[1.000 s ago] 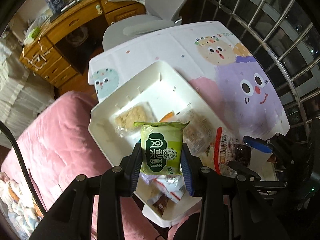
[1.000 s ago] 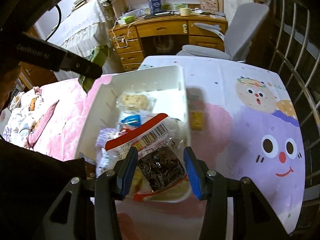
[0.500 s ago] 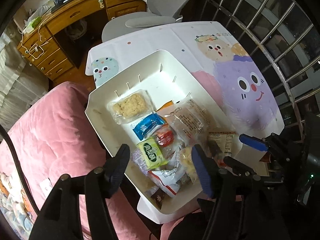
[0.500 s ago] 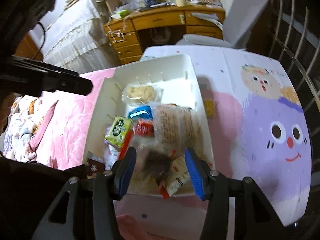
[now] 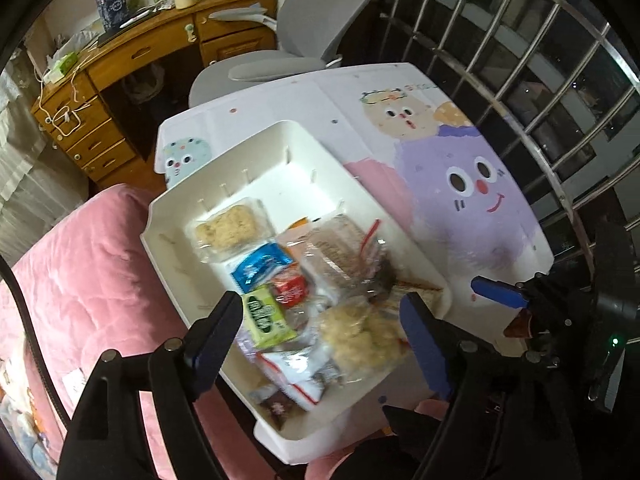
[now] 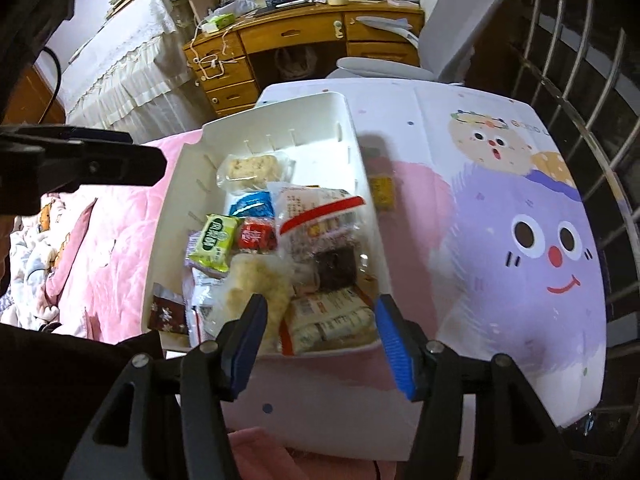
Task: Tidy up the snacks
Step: 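Withdraw both tools and move the left tool toward the yellow packet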
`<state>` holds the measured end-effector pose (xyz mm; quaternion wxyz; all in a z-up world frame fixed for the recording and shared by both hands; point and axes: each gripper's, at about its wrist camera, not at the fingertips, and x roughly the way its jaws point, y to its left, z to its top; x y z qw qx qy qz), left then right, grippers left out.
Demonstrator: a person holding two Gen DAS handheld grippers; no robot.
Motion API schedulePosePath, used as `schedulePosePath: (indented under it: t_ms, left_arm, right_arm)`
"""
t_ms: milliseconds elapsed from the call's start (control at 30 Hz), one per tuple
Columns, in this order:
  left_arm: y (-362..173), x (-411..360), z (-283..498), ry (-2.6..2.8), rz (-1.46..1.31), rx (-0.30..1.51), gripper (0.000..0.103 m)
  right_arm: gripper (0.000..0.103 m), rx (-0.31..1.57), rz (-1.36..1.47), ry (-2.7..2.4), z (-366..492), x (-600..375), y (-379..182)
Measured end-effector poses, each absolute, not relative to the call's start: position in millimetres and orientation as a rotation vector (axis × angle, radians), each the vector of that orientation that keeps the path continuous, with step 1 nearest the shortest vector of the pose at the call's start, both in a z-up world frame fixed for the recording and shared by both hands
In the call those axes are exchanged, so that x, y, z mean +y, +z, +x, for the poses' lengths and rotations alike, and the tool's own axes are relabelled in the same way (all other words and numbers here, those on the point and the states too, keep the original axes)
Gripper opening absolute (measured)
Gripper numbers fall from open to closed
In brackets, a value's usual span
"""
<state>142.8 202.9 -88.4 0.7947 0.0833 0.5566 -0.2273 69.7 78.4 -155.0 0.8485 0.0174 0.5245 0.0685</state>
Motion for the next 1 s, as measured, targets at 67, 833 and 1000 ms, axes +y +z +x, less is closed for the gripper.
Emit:
schedulePosePath:
  t_ms: [67, 833, 1000]
  left_arm:
    - [-88.2, 192.8, 137.8, -0.501, 0.169, 1.185, 0.082]
    - [-90.9, 27.6, 108.1, -0.372, -0.030, 1.178, 0.085]
    - [-95.4, -10.1, 108.4, -0.304, -0.090, 1.164, 0.085]
  right_arm:
    - [0.059, 1.102, 0.038, 0.128, 67.2, 71.0, -153.9]
    - [0.080, 1.097, 0.070, 0.111, 57.4, -96.4, -144.0]
    - [0.083, 1.101, 0.028, 0.142, 61.8, -141.1, -141.9]
